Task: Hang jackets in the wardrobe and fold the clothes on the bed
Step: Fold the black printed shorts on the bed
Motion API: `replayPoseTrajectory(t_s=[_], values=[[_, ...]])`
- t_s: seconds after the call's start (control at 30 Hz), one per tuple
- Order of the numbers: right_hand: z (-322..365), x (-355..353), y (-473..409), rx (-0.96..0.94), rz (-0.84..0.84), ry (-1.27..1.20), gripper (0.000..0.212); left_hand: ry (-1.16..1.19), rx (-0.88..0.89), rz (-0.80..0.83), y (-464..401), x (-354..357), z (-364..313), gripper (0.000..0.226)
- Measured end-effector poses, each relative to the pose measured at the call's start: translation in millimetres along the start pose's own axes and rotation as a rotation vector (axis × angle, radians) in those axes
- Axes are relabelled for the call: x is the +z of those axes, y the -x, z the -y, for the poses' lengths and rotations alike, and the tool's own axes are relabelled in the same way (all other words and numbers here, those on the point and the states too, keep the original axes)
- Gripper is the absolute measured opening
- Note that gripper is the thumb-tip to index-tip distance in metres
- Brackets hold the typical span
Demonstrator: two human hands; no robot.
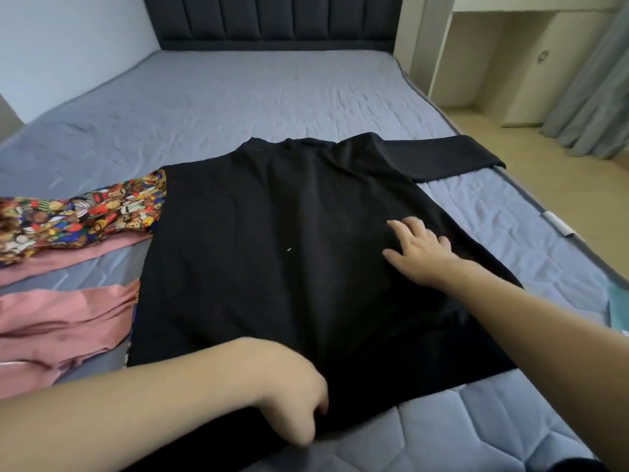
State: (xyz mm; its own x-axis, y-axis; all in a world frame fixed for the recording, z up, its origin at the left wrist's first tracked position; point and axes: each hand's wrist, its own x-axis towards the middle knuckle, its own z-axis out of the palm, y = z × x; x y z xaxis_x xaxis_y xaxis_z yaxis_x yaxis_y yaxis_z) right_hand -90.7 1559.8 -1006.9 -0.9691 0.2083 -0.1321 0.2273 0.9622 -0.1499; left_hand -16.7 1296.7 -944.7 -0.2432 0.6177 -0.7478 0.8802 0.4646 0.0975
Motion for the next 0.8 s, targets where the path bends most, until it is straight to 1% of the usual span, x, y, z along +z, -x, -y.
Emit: replayPoseTrajectory(t_s=[0.03, 0.07, 0.1, 0.13, 0.17, 0.2, 0.27, 0.3, 0.33, 0.4, 0.43, 0.5, 0.53, 0.57, 0.6, 0.63, 0.67, 0.7, 0.73, 0.77, 0.8], values=[[-5.8, 8.1, 6.7, 0.051, 0.066, -0.022, 0.067, -0.035, -0.029, -0.080, -4.4, -3.1, -3.7, 0.030], [-15.8, 15.3, 14.8, 0.119, 0.105, -0.031, 0.071, -0.082, -0.046, -0.236, -13.4, -8.1, -8.7, 0.031], [-28.3, 20.0, 24.2, 0.189, 0.108, -0.039, 0.075, -0.123, -0.044, -0.404, -23.4, -14.5, -17.0, 0.032], [-41.5, 21.2, 33.0, 0.257, 0.086, -0.048, 0.079, -0.143, -0.027, -0.532, -36.8, -20.1, -26.7, 0.031], [-52.5, 17.3, 40.9, 0.333, 0.059, -0.041, 0.083, -0.154, -0.010, -0.616, -49.9, -25.9, -37.9, 0.029], [-63.7, 12.0, 47.0, 0.421, 0.033, -0.011, 0.085, -0.171, 0.010, -0.654, -62.4, -31.5, -47.3, 0.027], [-84.0, 1.8, 55.3, 0.596, 0.038, 0.038, 0.086, -0.195, 0.090, -0.645, -78.4, -39.5, -59.6, 0.029], [-94.1, 0.6, 58.2, 0.647, 0.063, 0.004, 0.087, -0.170, 0.148, -0.634, -82.4, -39.2, -61.7, 0.029], [-103.7, 0.6, 60.7, 0.652, 0.101, -0.045, 0.086, -0.140, 0.216, -0.629, -86.2, -37.0, -61.3, 0.028], [-120.8, -3.9, 63.8, 0.574, 0.196, -0.098, 0.076, -0.114, 0.325, -0.571, -90.9, -31.6, -58.0, 0.025], [-126.8, -9.0, 65.0, 0.537, 0.230, -0.098, 0.070, -0.079, 0.346, -0.518, -90.9, -29.1, -55.9, 0.025], [-133.3, -19.2, 64.2, 0.488, 0.284, -0.062, 0.063, 0.108, 0.333, -0.427, -93.4, -26.8, -48.3, 0.033], [-133.0, -22.6, 62.3, 0.469, 0.289, -0.014, 0.057, 0.230, 0.306, -0.460, -94.3, -27.9, -42.4, 0.040], [-127.1, -24.7, 58.9, 0.441, 0.279, 0.058, 0.049, 0.314, 0.241, -0.561, -94.9, -28.0, -32.4, 0.046], [-117.5, -23.8, 54.1, 0.399, 0.240, 0.136, 0.041, 0.314, 0.127, -0.708, -96.0, -25.2, -17.2, 0.051], [-103.2, -20.2, 45.7, 0.338, 0.166, 0.202, 0.037, 0.225, -0.043, -0.834, -95.6, -18.0, 2.7, 0.058], [-82.7, -15.5, 35.9, 0.250, 0.061, 0.239, 0.039, 0.129, -0.233, -0.867, -91.0, -8.1, 23.5, 0.065], [-58.4, -9.9, 25.0, 0.141, -0.039, 0.236, 0.045, 0.091, -0.399, -0.799, -84.2, 5.9, 44.3, 0.069], [-31.8, -2.6, 14.0, 0.021, -0.106, 0.202, 0.051, 0.121, -0.528, -0.694, -77.5, 23.5, 64.3, 0.070], [-4.4, 6.4, 4.1, -0.088, -0.112, 0.156, 0.055, 0.195, -0.626, -0.598, -69.9, 42.8, 81.5, 0.072], [21.6, 16.5, -6.8, -0.172, -0.067, 0.127, 0.058, 0.292, -0.697, -0.531, -61.4, 60.5, 95.7, 0.075]])
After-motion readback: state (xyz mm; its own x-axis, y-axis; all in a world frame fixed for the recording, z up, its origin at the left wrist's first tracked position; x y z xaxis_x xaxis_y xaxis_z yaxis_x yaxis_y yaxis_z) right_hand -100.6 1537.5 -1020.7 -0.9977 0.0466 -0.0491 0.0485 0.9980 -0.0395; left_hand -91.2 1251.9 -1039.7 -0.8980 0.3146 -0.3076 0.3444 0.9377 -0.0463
